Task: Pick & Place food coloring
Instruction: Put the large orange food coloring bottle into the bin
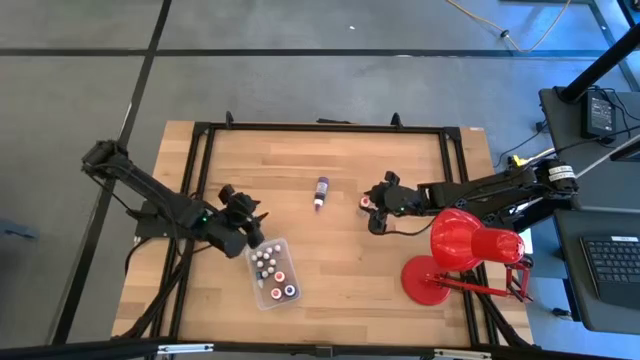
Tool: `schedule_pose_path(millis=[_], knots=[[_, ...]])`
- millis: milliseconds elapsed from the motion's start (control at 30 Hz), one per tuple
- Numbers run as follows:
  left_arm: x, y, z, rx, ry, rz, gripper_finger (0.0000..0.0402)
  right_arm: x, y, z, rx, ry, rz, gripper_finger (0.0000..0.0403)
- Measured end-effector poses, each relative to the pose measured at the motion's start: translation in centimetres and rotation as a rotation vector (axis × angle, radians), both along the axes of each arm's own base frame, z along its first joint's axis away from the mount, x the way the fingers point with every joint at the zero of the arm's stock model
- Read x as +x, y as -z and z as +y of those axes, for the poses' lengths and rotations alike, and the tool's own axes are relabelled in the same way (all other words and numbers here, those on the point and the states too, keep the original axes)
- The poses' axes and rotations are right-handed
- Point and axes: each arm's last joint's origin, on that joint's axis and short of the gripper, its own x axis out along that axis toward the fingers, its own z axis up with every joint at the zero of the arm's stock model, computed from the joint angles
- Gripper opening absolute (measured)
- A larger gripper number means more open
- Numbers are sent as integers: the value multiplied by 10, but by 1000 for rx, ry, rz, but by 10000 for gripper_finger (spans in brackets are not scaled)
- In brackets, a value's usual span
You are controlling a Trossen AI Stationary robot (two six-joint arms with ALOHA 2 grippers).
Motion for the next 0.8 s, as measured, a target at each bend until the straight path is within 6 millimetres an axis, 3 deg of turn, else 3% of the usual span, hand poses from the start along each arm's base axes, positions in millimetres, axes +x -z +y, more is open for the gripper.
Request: schedule_pose_path(millis=[367, 633, 800], knots=[[-11, 37, 19, -123, 46, -84, 187, 10, 23, -3, 9, 39, 73, 210], [-8, 40, 20, -103, 167, -29, 186, 10, 22, -3, 9, 38, 71, 126], [-8, 40, 20, -73, 217, 6, 186, 10, 22, -3, 18, 47, 67, 123]])
